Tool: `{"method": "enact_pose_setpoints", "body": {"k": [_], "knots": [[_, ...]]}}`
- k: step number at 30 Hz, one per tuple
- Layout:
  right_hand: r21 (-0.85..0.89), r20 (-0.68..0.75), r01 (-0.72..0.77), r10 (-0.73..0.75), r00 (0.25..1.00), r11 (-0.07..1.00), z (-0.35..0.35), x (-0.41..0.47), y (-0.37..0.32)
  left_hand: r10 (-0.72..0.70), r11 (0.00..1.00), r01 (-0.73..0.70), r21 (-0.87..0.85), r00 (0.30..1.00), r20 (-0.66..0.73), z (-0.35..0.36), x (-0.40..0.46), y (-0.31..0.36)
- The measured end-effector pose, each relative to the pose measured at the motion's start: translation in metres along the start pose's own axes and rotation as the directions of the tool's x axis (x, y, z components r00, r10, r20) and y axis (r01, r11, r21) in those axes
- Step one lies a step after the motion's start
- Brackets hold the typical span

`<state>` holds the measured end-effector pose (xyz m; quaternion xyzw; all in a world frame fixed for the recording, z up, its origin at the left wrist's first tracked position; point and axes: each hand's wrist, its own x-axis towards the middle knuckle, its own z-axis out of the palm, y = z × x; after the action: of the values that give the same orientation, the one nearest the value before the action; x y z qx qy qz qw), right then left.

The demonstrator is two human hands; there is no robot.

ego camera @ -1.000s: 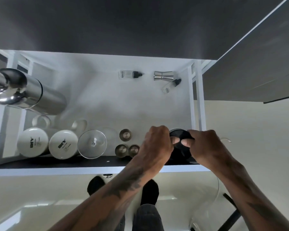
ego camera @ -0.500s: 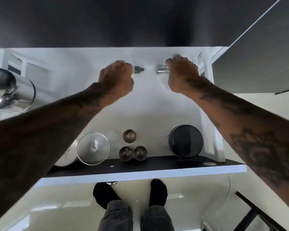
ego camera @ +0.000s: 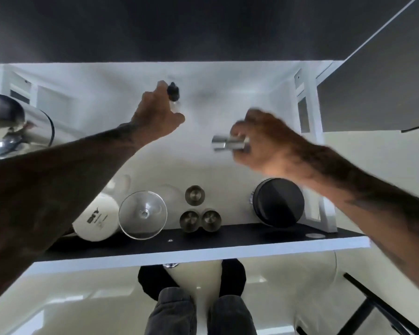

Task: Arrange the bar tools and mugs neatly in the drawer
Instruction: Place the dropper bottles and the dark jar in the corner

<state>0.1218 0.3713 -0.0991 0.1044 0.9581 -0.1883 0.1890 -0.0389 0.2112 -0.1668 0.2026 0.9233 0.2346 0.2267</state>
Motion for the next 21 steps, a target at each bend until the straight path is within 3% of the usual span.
{"method": "enact_pose_setpoints", "body": {"k": [2,5,10,16,21], "knots": [[0.078,0.162,0.016,-0.029,0.986,0.997,0.013,-0.025,-0.026,0.005,0.999,-0.004,-0.041,1.000,0.003,-0.010,-0.013,0.000],[0.050,0.279,0.085,-0.095,0.955,0.995,0.043,-0.032,-0.046,0.064,0.996,-0.062,-0.061,0.997,0.038,-0.017,-0.033,0.005],[0.044,0.340,0.092,-0.101,0.935,0.995,0.058,-0.023,-0.043,0.185,0.982,-0.181,-0.043,0.975,0.126,-0.019,-0.054,0.010],[0.049,0.410,0.166,-0.171,0.896,0.985,0.062,-0.020,-0.043,0.222,0.975,-0.220,-0.033,0.958,0.180,-0.010,-0.060,0.012],[0.017,0.422,0.125,-0.120,0.899,0.992,0.043,-0.027,-0.041,0.231,0.972,-0.234,-0.014,0.946,0.228,0.004,-0.061,0.020]]}}
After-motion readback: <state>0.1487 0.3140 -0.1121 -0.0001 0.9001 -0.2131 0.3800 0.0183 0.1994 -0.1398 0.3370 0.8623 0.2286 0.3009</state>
